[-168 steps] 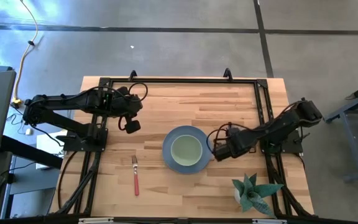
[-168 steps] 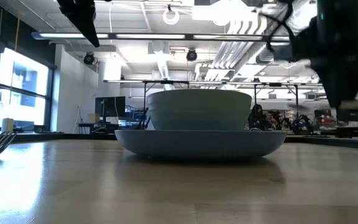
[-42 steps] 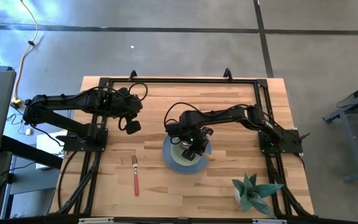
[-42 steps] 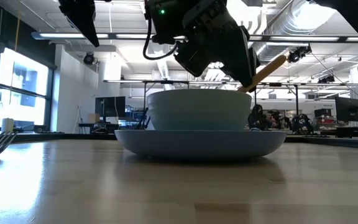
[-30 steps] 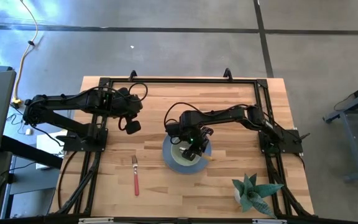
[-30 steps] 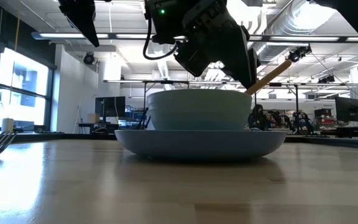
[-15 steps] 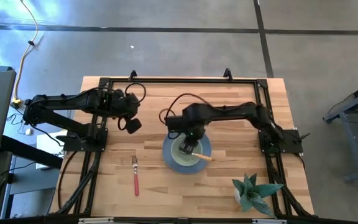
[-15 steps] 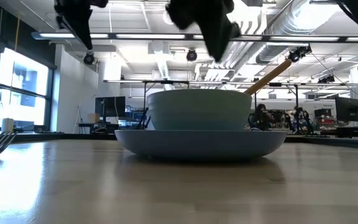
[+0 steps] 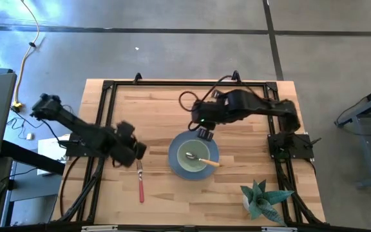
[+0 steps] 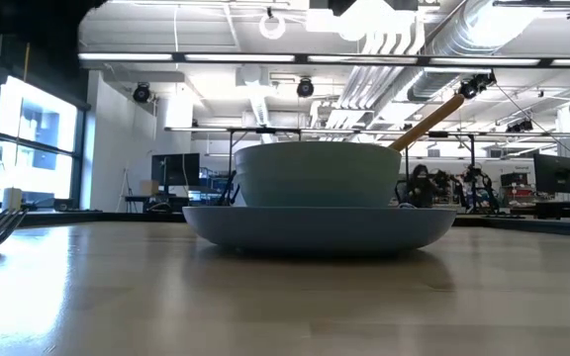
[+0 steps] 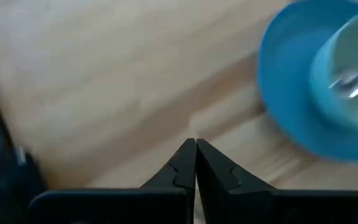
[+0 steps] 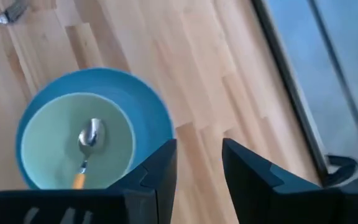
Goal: Set table place
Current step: Put the pink plate on the left side of the blue plate
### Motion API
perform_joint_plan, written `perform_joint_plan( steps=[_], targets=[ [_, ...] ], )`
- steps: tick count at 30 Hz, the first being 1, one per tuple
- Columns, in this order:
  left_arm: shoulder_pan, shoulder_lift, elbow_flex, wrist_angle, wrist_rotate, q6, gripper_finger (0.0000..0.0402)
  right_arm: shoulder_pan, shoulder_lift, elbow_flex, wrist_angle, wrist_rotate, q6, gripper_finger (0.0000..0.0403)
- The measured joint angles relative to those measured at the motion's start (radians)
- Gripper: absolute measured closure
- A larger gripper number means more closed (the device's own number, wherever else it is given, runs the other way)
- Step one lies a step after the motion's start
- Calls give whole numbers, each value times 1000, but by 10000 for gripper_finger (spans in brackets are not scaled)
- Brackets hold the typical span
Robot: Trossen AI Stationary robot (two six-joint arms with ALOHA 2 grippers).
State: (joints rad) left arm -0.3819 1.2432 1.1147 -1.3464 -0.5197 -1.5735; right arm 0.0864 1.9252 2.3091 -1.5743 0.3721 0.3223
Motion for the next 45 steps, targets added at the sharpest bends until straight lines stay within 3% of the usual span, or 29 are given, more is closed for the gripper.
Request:
perform_joint_plan(
  steps=[5, 10, 17, 23, 28, 36, 41, 45],
  targets=[
    [-99, 144, -60, 19, 215, -153, 391, -3, -59, 0, 3, 29, -63, 284],
    [-130, 246, -62, 97, 363, -218, 338, -3, -92, 0, 3, 47, -70, 284],
    [-160, 298, -61, 292, 398, -372, 239, -3, -99, 0, 3, 45, -88, 284],
    [-220, 358, -61, 391, 442, -497, 194, -1, -99, -1, 3, 42, -119, 284],
    [-265, 434, -61, 469, 476, -588, 186, -1, -99, -1, 3, 40, -157, 284],
    [-264, 518, -61, 622, 431, -635, 186, -9, -99, -1, 4, 40, -192, 284],
    [-266, 559, -60, 610, 501, -654, 186, -9, -99, -1, 3, 36, -193, 284],
    [-265, 574, -59, 609, 499, -658, 186, -9, -99, -1, 3, 17, -200, 284]
  ],
)
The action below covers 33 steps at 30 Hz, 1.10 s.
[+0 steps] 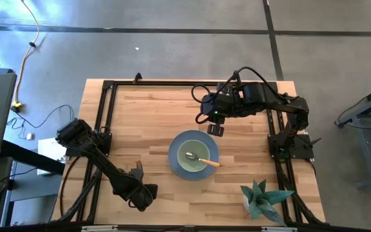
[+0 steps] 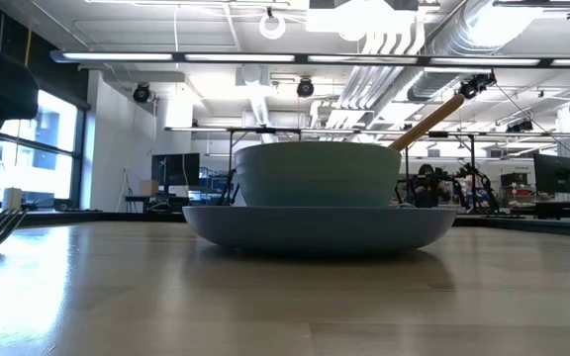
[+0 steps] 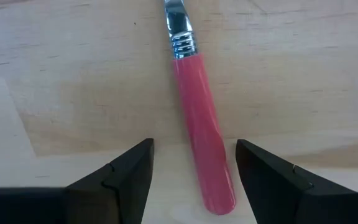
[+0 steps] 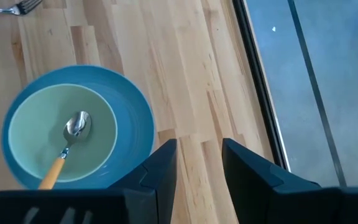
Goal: Set table place
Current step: Put the pink plate on the left side of the blue plate
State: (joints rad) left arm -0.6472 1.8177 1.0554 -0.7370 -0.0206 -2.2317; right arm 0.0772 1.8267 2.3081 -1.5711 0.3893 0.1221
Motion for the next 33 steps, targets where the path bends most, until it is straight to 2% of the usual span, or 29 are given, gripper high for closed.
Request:
perform_joint_plan(
  steps=[5, 8, 11, 15, 16, 21, 25, 33],
  targets=[
    [-1, 1, 0, 0, -32, -13, 188, 0, 0, 0, 0, -8, 0, 284],
    [-2, 2, 0, -4, -40, -15, 213, 0, 0, 0, 0, -9, -1, 284],
    [-3, 2, 0, -12, -43, -6, 263, 0, 0, 0, 0, -9, -11, 284],
    [-3, 3, 0, -15, -70, 0, 362, 0, 0, 0, 0, -13, -11, 284],
    [-3, 2, 1, -11, -83, 7, 372, 0, 0, 0, 0, -13, -11, 284],
    [14, 1, 3, -7, -171, 9, 373, 0, 0, 0, 0, -12, -11, 284],
    [39, 3, 1, -22, -230, 29, 398, 0, 0, 0, 0, -12, -10, 284],
    [128, 3, 0, -75, -243, 147, 401, 2, 0, 0, 0, -24, -8, 284]
  ],
)
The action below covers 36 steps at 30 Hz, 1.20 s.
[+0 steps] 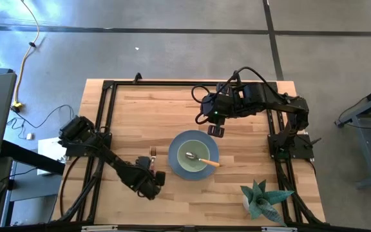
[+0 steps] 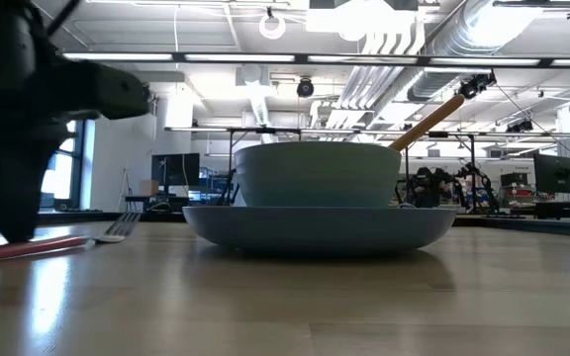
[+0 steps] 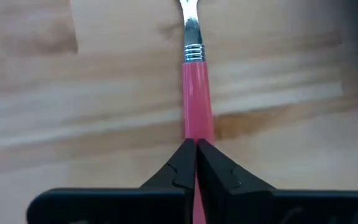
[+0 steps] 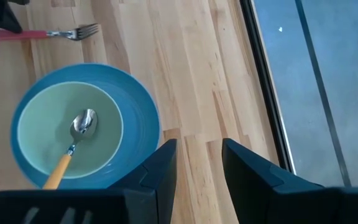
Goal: Set table place
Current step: Put the pink plate on the left side of the blue plate
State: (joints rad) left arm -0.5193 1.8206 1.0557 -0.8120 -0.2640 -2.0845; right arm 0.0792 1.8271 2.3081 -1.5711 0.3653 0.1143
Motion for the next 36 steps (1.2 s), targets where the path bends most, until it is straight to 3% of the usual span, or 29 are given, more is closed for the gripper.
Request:
perform_joint_plan(
  steps=[27, 36],
  targets=[
    [226, 2, -2, 1, -65, 282, 401, 0, 0, 0, 0, -2, -28, 284],
    [252, 2, -2, 4, -71, 308, 401, 0, -1, 0, 0, -2, -37, 284]
  ],
)
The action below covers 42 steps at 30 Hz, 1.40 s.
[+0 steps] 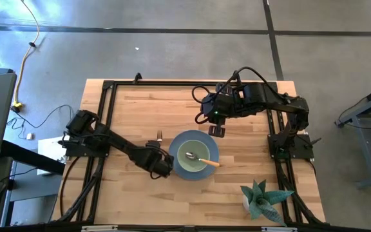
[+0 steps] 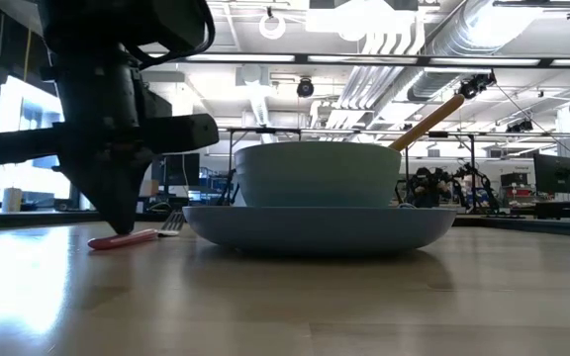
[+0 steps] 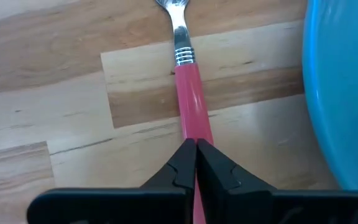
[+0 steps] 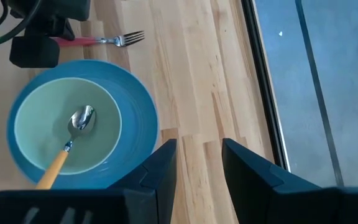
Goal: Set table place
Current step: Put the pink plate on the left side of the blue plate, then return to Home Position
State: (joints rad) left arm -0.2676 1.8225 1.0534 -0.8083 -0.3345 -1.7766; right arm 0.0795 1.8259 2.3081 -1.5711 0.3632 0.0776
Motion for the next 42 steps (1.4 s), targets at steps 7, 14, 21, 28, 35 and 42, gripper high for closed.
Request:
perform_joint_plan(
  steps=[7, 14, 21, 28, 35, 42],
  targets=[
    [0, 0, 0, 2, -2, 0, 401, 0, -1, 0, 0, 0, -7, 284],
    [0, 3, 42, -33, 10, 34, 384, 0, -1, 0, 0, 0, 1, 284],
    [-1, 3, 133, -231, 9, 63, 341, 0, -1, 0, 0, 1, 14, 284],
    [-1, 1, 345, -524, -79, 211, 320, 13, -77, 0, 0, 130, 11, 319],
    [-1, -120, 485, -706, -313, 426, 383, 88, -292, 0, 0, 166, 190, 392],
    [-1, -423, 358, -710, -455, 474, 399, 348, -418, -1, 1, 386, 329, 402]
  ],
)
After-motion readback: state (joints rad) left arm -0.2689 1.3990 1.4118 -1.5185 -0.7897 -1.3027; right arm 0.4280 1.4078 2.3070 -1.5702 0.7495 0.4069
